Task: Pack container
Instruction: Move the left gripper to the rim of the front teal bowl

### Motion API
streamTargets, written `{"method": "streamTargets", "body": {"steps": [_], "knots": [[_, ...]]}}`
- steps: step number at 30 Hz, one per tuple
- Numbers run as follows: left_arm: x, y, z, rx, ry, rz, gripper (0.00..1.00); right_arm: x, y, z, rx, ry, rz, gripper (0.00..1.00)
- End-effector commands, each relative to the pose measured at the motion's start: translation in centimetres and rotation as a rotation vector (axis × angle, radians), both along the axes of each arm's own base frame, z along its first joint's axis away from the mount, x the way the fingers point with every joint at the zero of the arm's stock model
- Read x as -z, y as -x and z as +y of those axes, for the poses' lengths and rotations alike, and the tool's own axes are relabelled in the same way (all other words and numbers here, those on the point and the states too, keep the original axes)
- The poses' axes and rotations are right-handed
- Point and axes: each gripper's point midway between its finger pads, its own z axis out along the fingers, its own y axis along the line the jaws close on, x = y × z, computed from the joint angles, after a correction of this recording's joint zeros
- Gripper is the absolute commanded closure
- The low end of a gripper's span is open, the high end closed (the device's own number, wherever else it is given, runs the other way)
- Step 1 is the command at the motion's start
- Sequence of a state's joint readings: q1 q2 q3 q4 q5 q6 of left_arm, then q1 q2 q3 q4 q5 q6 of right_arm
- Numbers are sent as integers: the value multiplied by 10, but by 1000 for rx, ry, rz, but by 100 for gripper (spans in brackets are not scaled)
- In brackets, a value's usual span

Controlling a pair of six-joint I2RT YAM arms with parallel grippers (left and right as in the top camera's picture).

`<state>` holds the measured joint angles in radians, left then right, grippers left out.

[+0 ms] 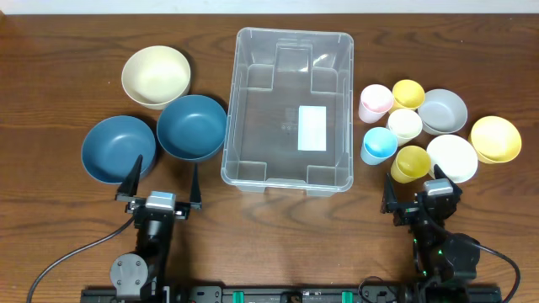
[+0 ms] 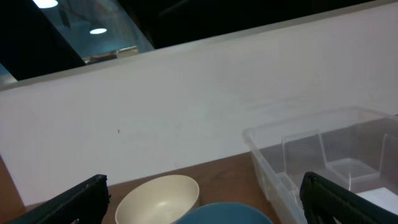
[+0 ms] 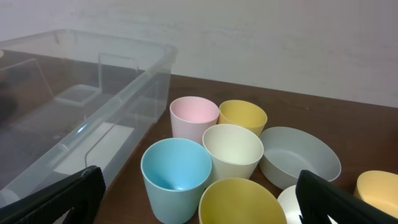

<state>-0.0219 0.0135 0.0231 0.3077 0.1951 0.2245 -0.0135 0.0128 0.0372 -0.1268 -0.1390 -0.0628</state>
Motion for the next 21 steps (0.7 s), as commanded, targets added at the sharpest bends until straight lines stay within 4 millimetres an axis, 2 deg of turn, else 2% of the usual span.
{"method": "streamTargets", "body": {"steps": [1, 6, 9, 11, 15, 17, 21], "knots": [[-39, 9, 0, 7, 21, -44, 2, 1, 0, 2, -8, 6, 1, 1], [-63, 5, 3, -5, 75, 97, 2, 1, 0, 2, -8, 6, 1, 1], [-70, -5, 23, -111, 222, 267, 2, 1, 0, 2, -8, 6, 1, 1], [-71, -11, 28, -157, 250, 391, 2, 1, 0, 2, -8, 6, 1, 1], [-70, -23, 23, -168, 237, 681, 2, 1, 0, 2, -8, 6, 1, 1], [-65, -18, 11, -119, 236, 880, 2, 1, 0, 2, -8, 6, 1, 1], [-61, -13, -1, -77, 242, 1078, 2, 1, 0, 2, -8, 6, 1, 1]]}}
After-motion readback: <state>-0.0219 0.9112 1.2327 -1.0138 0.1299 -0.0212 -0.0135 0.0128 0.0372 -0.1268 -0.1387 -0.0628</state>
